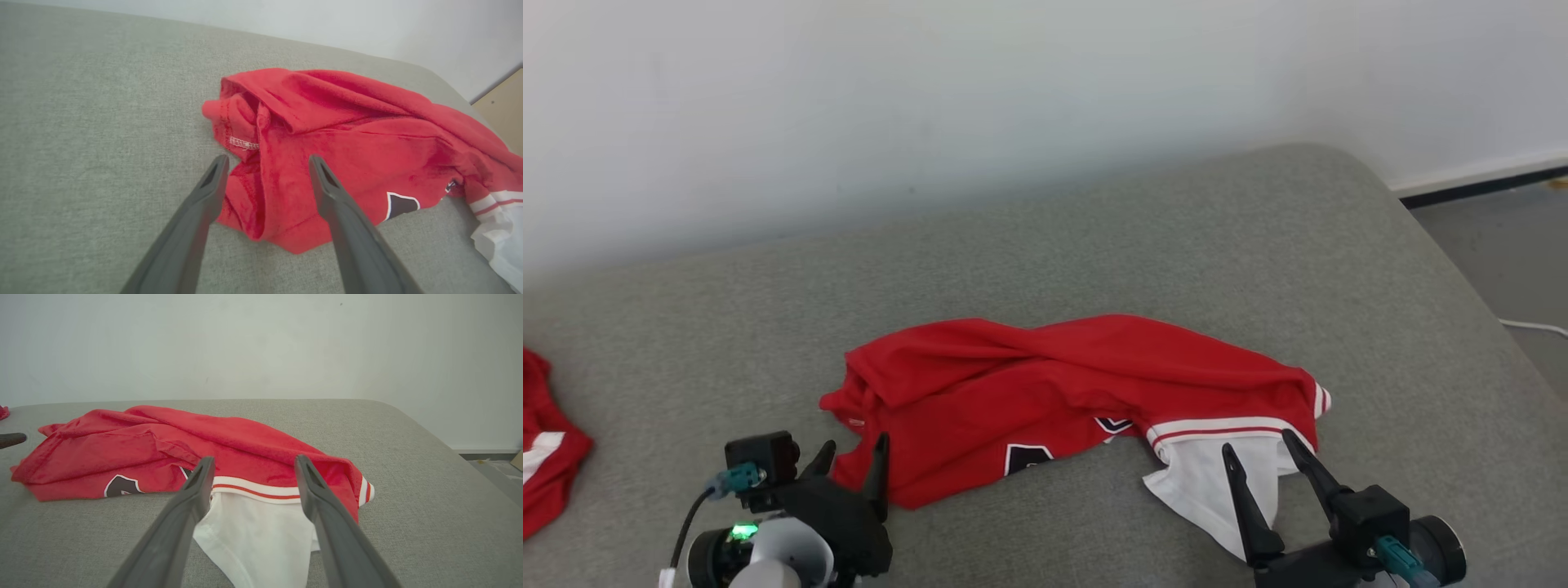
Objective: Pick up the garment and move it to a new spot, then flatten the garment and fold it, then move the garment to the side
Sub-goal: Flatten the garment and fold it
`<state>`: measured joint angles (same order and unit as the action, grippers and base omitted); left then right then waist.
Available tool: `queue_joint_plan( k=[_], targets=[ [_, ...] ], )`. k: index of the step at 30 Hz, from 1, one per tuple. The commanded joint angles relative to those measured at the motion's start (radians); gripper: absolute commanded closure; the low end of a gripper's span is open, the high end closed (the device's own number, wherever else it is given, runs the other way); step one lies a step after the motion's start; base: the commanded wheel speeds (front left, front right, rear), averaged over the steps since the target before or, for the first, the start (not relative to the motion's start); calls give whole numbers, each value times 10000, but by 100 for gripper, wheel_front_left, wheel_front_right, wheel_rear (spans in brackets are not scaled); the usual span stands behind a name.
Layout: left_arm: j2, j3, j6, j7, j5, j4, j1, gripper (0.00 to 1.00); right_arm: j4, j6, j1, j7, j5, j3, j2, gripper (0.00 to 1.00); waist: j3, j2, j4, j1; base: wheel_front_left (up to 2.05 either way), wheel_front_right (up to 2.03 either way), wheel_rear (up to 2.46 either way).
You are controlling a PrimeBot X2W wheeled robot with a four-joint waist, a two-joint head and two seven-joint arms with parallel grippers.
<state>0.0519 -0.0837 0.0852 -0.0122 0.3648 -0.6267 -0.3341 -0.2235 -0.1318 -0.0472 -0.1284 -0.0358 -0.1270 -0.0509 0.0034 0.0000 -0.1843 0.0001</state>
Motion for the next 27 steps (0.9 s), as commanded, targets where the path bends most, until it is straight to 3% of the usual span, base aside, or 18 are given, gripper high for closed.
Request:
queue_joint_plan(
  k=[1, 6, 12, 14, 15, 16, 27],
  targets=[
    [50, 36, -141, 150, 59, -307, -343, 0, -39, 22, -176, -70, -71, -81, 8, 0, 351, 0, -427, -1, 0, 0, 0],
    [108, 205, -486, 371, 204, -1015, -905, 0, -117, 22, -302, -106, -228, -262, 8, 0, 531, 0, -618, -1, 0, 0, 0],
    [172, 167, -471, 277, 251, -1556, -1245, 0, -252, 22, -310, -133, -251, -314, 9, 0, 536, 0, -665, -1, 0, 0, 0],
    [168, 117, -435, 344, 267, -1747, -1306, 60, -285, 22, -329, -126, -264, -323, 9, 0, 523, 0, -663, -1, 0, 0, 0],
    [168, 117, -435, 344, 267, -1747, -1306, 60, -285, 22, -329, -126, -264, -323, 9, 0, 523, 0, -663, -1, 0, 0, 0],
    [169, 100, -423, 340, 282, -1830, -1339, 100, -296, 22, -345, -125, -277, -334, 9, 0, 517, 0, -663, -1, 0, 0, 0],
    [39, 30, 215, -862, 1063, -1476, -1141, 100, -279, 22, -178, -154, -207, 30, 8, 0, 359, 0, -101, -1, 0, 0, 0]
  ],
)
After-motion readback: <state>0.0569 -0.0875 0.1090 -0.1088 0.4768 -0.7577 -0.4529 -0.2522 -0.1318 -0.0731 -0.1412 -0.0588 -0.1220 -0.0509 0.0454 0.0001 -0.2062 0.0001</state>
